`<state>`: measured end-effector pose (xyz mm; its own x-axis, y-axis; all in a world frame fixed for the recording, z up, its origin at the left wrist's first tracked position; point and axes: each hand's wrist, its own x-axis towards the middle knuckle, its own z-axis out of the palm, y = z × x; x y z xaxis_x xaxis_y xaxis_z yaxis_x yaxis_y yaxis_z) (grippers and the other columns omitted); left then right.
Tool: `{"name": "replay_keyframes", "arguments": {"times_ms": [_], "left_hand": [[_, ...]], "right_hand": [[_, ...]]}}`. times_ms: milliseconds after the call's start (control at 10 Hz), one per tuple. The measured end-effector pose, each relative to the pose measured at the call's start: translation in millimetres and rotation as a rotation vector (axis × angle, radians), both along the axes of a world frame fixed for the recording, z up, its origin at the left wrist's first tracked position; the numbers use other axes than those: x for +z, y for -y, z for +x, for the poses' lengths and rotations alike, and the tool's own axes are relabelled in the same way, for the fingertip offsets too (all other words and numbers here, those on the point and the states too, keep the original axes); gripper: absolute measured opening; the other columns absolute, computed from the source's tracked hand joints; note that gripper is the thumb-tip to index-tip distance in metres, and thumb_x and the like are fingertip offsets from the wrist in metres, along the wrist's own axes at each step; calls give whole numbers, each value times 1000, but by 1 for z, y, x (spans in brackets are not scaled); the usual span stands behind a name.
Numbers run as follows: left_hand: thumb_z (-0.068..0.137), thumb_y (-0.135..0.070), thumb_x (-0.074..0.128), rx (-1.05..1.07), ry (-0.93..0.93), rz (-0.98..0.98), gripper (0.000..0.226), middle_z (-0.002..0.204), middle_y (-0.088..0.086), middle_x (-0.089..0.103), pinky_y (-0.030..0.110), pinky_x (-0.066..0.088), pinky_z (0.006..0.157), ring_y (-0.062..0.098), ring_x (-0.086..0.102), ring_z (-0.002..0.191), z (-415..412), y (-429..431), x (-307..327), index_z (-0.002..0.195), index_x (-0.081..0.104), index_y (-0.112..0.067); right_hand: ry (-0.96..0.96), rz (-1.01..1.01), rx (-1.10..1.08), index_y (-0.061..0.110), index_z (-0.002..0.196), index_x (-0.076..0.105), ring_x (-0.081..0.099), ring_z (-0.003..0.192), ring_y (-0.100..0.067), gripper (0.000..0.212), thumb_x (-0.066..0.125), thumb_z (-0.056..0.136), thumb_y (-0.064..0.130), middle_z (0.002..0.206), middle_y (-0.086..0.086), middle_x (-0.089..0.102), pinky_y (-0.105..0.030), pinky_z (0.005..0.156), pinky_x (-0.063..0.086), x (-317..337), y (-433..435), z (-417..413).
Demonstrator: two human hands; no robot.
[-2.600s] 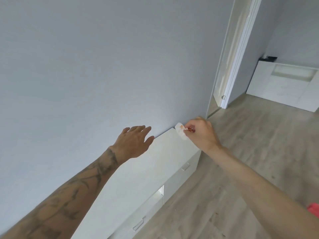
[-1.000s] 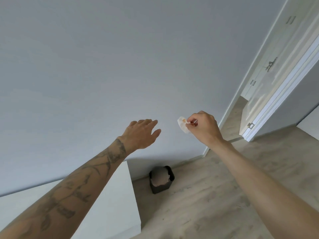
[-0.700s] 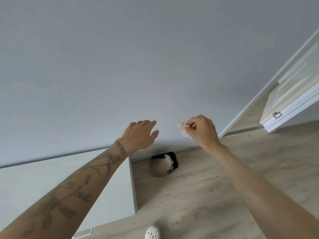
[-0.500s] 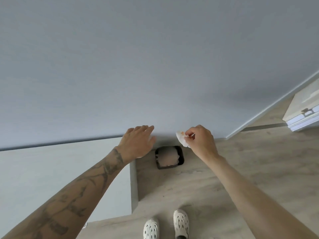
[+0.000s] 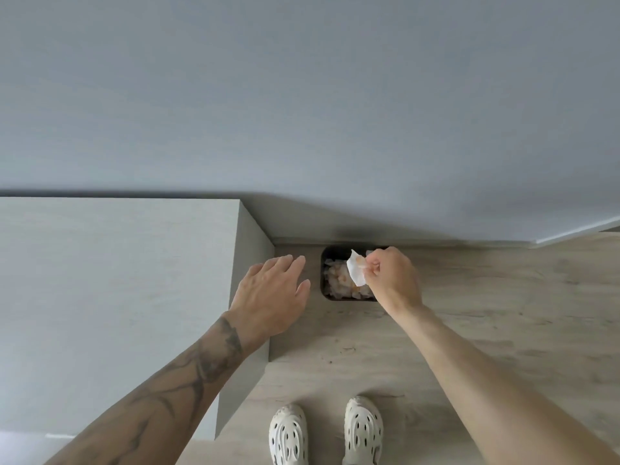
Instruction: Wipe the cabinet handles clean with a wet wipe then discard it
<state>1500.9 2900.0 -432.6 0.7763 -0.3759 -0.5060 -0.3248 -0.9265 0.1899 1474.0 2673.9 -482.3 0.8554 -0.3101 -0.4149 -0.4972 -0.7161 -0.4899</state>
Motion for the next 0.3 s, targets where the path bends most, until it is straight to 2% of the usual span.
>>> {"name": "replay_keyframes", "arguments": {"times_ms": [100, 200, 300], "left_hand": [[112, -43, 32, 2, 4, 18, 52, 155, -3, 48, 38, 32, 119, 19, 43, 145, 1, 0, -17, 159, 36, -22], [111, -44, 32, -17, 15, 27, 54, 159, -3, 45, 40, 32, 120, 20, 42, 147, 4, 1, 0, 161, 34, -22], [110, -44, 33, -45, 77, 17, 57, 163, -3, 42, 40, 29, 123, 20, 38, 151, 8, 1, 52, 163, 32, -23]], "right_hand": [[-4, -17, 18, 16, 100, 75, 65, 102, -27, 16, 60, 98, 13, 111, -5, 64, -41, 84, 55, -20, 6, -1], [0, -3, 47, 16, 113, 75, 64, 103, -23, 20, 61, 100, 14, 113, -2, 64, -36, 85, 50, -1, 15, -8], [43, 16, 71, 17, 117, 75, 66, 107, -22, 20, 65, 100, 18, 116, -2, 68, -41, 94, 54, 57, 27, -12]]}}
